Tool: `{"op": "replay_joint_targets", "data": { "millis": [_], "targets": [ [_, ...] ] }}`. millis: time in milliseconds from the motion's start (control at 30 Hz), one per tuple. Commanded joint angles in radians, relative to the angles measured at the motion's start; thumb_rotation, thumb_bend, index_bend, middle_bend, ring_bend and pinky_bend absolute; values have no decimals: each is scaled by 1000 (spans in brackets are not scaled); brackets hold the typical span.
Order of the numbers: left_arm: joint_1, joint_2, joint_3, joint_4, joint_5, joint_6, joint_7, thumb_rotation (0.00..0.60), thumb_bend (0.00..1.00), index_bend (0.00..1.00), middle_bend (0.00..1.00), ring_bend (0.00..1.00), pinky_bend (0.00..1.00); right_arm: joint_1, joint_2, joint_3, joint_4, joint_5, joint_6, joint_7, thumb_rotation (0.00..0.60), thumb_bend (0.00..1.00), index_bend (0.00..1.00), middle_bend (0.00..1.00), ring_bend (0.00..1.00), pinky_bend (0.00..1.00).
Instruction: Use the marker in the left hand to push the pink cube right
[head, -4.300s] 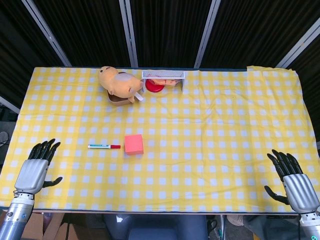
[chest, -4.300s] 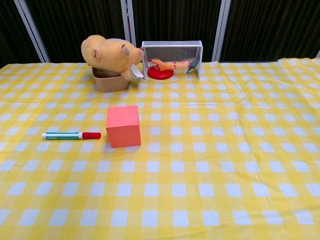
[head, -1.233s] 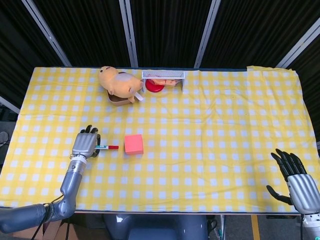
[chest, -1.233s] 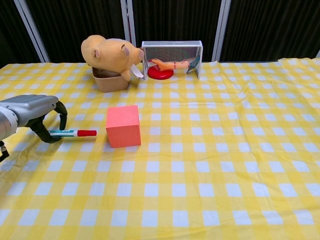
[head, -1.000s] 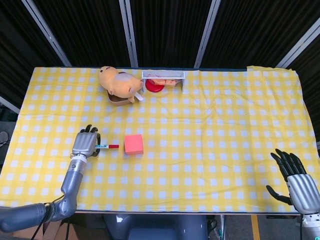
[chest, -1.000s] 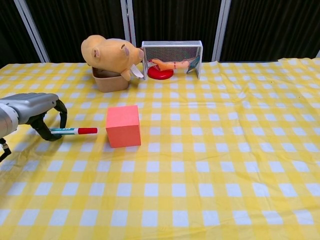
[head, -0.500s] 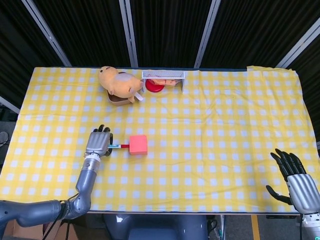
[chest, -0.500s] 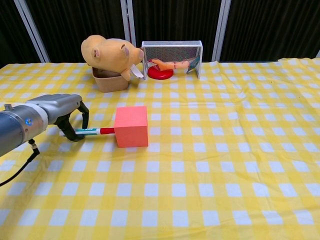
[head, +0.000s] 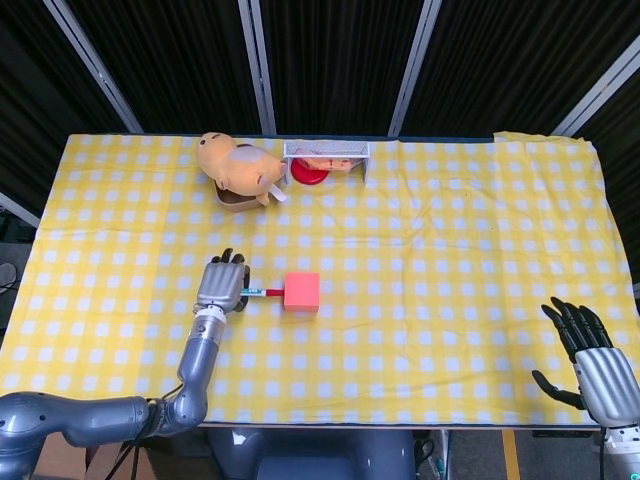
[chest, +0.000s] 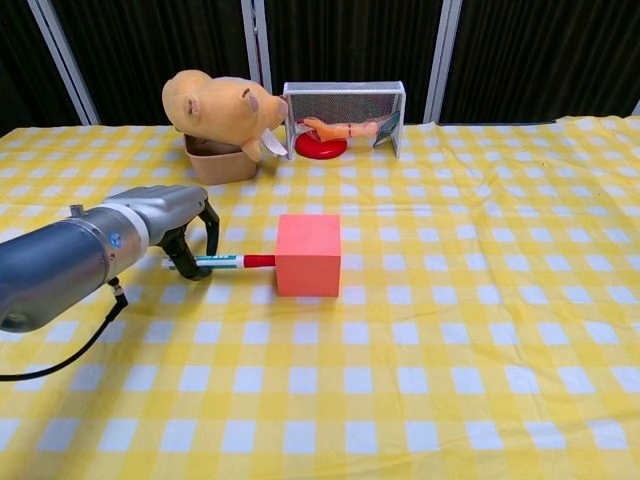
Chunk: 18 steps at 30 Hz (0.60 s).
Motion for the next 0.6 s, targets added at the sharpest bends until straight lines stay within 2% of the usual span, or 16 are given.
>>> {"op": "replay_joint_targets", "data": {
  "millis": [33, 367, 600],
  "targets": [
    [-16, -20, -11, 14, -17, 5, 12, 600, 491, 612, 192, 80, 203, 0, 0, 0, 1, 0, 1, 1, 600, 321, 0, 0, 0, 0],
    [-59, -70, -40, 31, -40, 16, 33, 600, 491, 609, 191, 79, 203, 2, 1, 1, 4, 0, -1, 5, 600, 321, 0, 0, 0, 0],
    [-69, -70, -41, 22, -49, 32, 51, 600, 491, 628, 194, 79, 203, 1, 2, 1, 4, 0, 1, 7, 600, 320, 0, 0, 0, 0]
  ]
}}
